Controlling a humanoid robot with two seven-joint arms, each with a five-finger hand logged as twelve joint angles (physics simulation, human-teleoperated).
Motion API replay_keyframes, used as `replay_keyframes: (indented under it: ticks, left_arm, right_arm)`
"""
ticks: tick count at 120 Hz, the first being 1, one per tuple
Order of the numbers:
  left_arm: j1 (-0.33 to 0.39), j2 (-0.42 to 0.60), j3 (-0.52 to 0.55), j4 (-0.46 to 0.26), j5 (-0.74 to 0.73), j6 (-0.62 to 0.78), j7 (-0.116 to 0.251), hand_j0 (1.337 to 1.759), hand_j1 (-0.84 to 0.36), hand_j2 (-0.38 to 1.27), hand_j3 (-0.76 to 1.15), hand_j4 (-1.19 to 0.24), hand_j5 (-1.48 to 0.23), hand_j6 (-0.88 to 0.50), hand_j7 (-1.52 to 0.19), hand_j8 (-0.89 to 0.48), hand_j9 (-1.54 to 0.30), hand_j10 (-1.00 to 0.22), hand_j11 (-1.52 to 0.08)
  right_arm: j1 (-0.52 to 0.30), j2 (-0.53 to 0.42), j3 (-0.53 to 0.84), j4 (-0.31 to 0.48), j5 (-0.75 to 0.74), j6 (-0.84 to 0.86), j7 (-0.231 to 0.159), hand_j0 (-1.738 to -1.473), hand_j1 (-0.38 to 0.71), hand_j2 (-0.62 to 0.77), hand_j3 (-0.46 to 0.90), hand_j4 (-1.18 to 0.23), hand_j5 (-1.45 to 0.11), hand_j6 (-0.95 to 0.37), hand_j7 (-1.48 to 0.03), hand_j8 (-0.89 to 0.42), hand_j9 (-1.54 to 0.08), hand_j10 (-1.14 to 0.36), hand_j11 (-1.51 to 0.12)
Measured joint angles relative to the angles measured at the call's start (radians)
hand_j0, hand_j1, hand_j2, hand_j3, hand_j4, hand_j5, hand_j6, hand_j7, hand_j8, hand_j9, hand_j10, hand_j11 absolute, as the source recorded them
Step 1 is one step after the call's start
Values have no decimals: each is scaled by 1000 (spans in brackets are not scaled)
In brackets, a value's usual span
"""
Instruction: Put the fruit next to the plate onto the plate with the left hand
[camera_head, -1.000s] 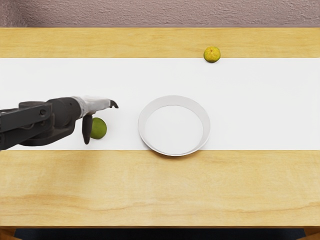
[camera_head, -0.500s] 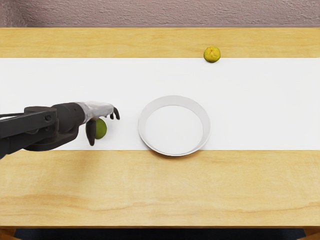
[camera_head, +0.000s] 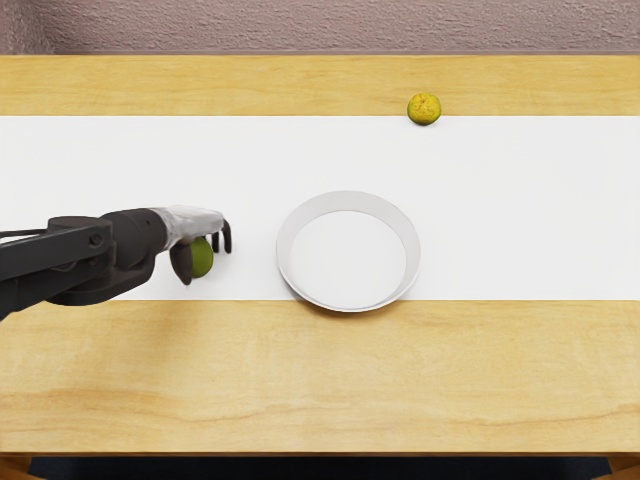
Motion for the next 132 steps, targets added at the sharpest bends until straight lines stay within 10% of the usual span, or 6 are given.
replay_keyframes:
  ticks: [72, 132]
  left_arm:
    - [-33, -9, -4, 11, -8, -6, 0, 1650, -332, 372, 0, -698, -1066, -337, -1011, -234, -1007, -356, -1005]
    - [-192, -544, -98, 214, -3, -2, 0, 1651, -354, 487, 0, -697, -1085, -384, -1042, -263, -1016, -369, -1005]
  right_arm:
    - [0, 0, 0, 0, 0, 0, 0, -1658, -349, 0, 0, 0, 0, 1, 0, 1, 0, 1, 0]
    - [0, 0, 0, 0, 0, 0, 0, -1658, -349, 0, 0, 0, 0, 0, 0, 0, 0, 0, 0]
